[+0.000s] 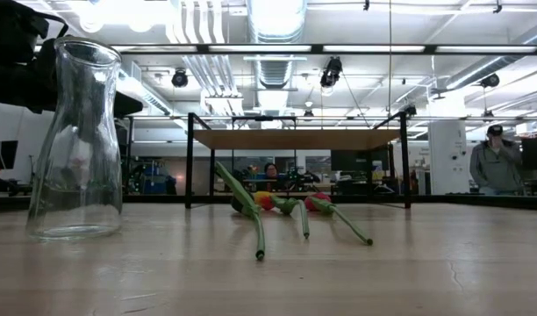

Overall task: Pick and place flowers into a vace then onto a shelf
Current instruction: Put the dark red flower into the bottom transparent vase, then put the black flower into the top transparent vase

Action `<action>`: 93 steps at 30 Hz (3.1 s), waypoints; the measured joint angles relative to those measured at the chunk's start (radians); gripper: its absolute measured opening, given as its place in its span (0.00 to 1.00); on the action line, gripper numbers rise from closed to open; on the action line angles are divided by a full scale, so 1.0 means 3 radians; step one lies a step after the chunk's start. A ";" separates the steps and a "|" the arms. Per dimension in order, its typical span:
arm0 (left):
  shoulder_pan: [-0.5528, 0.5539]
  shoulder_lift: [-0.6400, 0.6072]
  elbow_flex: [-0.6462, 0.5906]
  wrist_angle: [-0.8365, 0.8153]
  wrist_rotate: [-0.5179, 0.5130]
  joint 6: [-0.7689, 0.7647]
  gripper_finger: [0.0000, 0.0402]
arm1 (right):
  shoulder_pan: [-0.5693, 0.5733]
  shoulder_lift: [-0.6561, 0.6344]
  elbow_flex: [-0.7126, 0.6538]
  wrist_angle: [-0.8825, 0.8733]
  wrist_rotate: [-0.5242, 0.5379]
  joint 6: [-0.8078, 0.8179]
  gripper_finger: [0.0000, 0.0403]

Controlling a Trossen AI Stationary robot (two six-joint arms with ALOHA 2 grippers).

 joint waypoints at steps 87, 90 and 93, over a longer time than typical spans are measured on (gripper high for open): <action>-0.0001 -0.0005 0.0005 0.0004 -0.0003 0.0000 0.00 | -0.2635 -0.2114 -0.1354 -0.0528 -0.0936 0.0926 0.03; -0.0001 -0.0006 0.0004 0.0010 -0.0003 0.0000 0.00 | -0.2645 -0.2059 -0.1421 -0.0504 -0.0946 0.0792 0.04; 0.0000 -0.0005 0.0005 0.0011 -0.0003 0.0000 0.00 | -0.2640 -0.2020 -0.1553 -0.0509 -0.0990 0.0540 0.03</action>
